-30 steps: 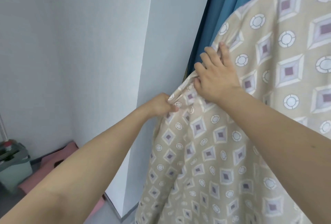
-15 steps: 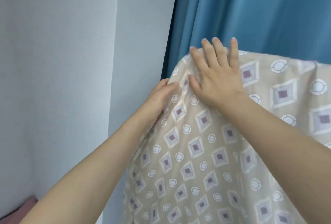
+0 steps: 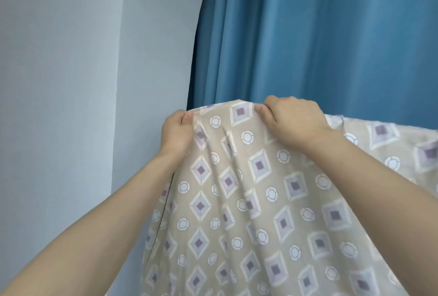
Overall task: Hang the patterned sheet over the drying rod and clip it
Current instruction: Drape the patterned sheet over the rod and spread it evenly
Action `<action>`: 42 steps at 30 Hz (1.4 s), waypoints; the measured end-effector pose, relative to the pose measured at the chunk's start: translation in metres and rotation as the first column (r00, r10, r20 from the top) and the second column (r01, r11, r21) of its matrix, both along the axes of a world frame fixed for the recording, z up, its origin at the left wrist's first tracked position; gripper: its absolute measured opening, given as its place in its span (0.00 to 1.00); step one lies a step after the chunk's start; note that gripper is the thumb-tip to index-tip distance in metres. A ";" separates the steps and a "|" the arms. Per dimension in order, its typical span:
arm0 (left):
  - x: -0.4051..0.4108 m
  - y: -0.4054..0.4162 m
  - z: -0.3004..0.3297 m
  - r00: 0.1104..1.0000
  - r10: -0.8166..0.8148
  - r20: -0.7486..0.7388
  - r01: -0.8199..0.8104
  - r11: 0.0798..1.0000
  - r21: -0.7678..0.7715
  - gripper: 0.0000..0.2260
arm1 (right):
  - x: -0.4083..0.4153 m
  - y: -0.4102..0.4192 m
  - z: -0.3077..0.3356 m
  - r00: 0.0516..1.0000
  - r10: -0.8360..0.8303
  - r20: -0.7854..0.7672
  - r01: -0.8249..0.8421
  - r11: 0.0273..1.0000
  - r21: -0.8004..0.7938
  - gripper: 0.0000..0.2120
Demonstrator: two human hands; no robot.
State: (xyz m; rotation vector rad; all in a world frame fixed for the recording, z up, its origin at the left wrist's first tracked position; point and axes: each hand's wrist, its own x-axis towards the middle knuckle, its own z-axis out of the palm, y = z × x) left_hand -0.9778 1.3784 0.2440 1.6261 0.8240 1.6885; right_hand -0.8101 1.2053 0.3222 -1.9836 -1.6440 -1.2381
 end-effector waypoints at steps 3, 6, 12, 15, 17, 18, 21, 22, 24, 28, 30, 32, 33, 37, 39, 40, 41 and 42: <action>-0.003 0.005 0.015 0.963 0.264 -0.048 -0.267 0.960 -0.081 0.12 | 0.009 -0.009 0.002 1.000 0.002 0.020 -0.002 1.000 -0.009 0.22; 0.014 -0.022 0.024 0.937 0.331 -0.114 -0.321 0.942 0.095 0.10 | 0.016 -0.021 0.003 1.000 -0.003 0.019 0.003 1.000 -0.027 0.24; 0.052 -0.072 0.042 0.873 0.215 -0.437 0.051 0.852 0.521 0.12 | 0.035 -0.045 0.003 0.998 -0.050 -0.031 0.049 0.999 -0.017 0.25; 0.049 -0.066 0.045 0.911 0.234 -0.339 -0.056 0.886 0.460 0.14 | 0.055 -0.068 0.002 0.995 -0.092 -0.023 0.092 0.996 -0.007 0.29; 0.050 -0.065 0.052 0.889 0.347 -0.300 -0.219 0.896 0.387 0.12 | 0.072 -0.089 0.003 0.988 -0.151 -0.026 0.151 0.989 0.004 0.31; 0.053 -0.067 0.056 0.860 0.419 -0.292 -0.304 0.879 0.368 0.10 | 0.080 -0.100 0.003 0.985 -0.171 -0.021 0.171 0.985 0.016 0.32; 0.071 -0.093 0.062 0.806 0.524 -0.275 -0.352 0.798 0.489 0.11 | 0.099 -0.130 0.001 0.982 -0.191 -0.011 0.191 0.981 0.029 0.30; 0.081 -0.108 0.062 0.837 0.482 -0.259 -0.276 0.781 0.561 0.11 | 0.103 -0.137 0.000 0.982 -0.188 -0.016 0.189 0.982 0.017 0.29; 0.106 -0.140 0.062 0.881 0.345 -0.323 -0.034 0.729 0.684 0.13 | 0.108 -0.147 -0.001 0.983 -0.180 -0.028 0.179 0.984 -0.011 0.27; 0.145 -0.179 0.061 0.795 0.235 -0.559 0.279 0.676 0.682 0.10 | 0.125 -0.167 -0.001 0.981 -0.192 -0.031 0.191 0.981 -0.032 0.27; 0.146 -0.179 0.061 0.849 0.174 -0.498 0.238 0.717 0.655 0.08 | 0.140 -0.185 0.000 0.976 -0.214 -0.042 0.213 0.977 -0.024 0.28; 0.145 -0.177 0.062 0.865 0.209 -0.455 0.130 0.783 0.608 0.07 | 0.155 -0.206 -0.001 0.970 -0.233 -0.064 0.233 0.972 -0.010 0.29; 0.145 -0.177 0.064 0.854 0.277 -0.440 0.039 0.810 0.586 0.06 | 0.163 -0.216 -0.001 0.966 -0.247 -0.074 0.248 0.969 0.001 0.29; 0.161 -0.208 0.069 0.837 0.418 -0.353 -0.155 0.800 0.580 0.06 | 0.184 -0.248 -0.003 0.949 -0.300 -0.099 0.304 0.952 0.032 0.28; 0.179 -0.239 0.071 0.901 0.240 -0.362 0.047 0.775 0.631 0.07 | 0.192 -0.258 -0.004 0.950 -0.289 -0.115 0.293 0.956 0.023 0.28; 0.189 -0.256 0.071 0.885 0.166 -0.435 0.179 0.741 0.647 0.09 | 0.195 -0.263 -0.004 0.957 -0.267 -0.118 0.271 0.962 0.025 0.28; 0.200 -0.272 0.072 0.827 0.140 -0.544 0.297 0.712 0.636 0.11 | 0.198 -0.268 -0.004 0.963 -0.241 -0.119 0.246 0.969 0.031 0.28; 0.209 -0.284 0.073 0.750 0.150 -0.644 0.377 0.703 0.603 0.12 | 0.203 -0.274 -0.003 0.969 -0.215 -0.121 0.221 0.974 0.039 0.28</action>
